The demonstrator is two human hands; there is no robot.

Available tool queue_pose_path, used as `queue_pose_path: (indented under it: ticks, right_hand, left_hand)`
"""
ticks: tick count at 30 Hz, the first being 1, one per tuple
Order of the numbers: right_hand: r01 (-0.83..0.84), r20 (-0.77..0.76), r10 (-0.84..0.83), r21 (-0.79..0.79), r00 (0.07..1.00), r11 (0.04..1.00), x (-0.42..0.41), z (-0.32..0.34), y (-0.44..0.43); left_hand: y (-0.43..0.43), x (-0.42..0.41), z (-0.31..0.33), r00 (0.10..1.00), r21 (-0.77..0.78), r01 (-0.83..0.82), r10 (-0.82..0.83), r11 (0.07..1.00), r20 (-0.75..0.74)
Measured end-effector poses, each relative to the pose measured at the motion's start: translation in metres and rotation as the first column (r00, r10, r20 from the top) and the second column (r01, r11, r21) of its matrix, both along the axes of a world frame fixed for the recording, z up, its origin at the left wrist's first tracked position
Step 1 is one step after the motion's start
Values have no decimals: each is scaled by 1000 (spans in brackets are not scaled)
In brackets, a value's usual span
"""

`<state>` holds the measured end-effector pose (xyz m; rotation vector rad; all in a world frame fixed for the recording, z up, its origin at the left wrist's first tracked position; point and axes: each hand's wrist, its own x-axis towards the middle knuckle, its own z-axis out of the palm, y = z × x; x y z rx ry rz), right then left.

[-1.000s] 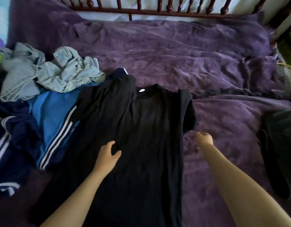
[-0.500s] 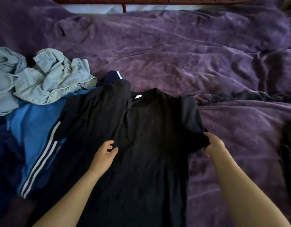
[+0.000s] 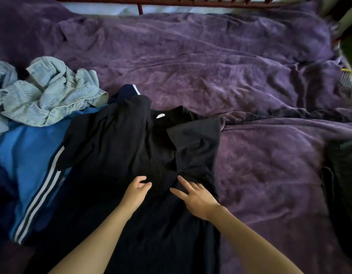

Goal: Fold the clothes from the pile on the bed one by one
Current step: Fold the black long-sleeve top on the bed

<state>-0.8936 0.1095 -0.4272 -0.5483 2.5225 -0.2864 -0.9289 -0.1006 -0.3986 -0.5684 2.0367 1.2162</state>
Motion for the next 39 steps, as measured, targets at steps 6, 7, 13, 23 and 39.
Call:
queue_pose_path:
  ticks: [6, 7, 13, 23, 39]
  right_hand:
    - [325, -199, -308, 58, 930, 944, -3, -7, 19]
    - [400, -159, -383, 92, 910, 912, -3, -13, 25]
    - [405, -38, -406, 187, 913, 895, 1, -36, 38]
    - [530, -288, -522, -57, 803, 846, 7, -17, 46]
    - [174, 142, -222, 289, 965, 941, -1, -28, -2]
  left_hand:
    - [3, -7, -17, 997, -14, 54, -54, 998, 48]
    - [6, -9, -20, 997, -4, 60, -60, 998, 55]
    - [42, -27, -36, 996, 141, -25, 12, 990, 86]
    - [107, -64, -35, 972, 177, -218, 196, 960, 133]
    - [39, -6, -38, 978, 58, -21, 8, 998, 208]
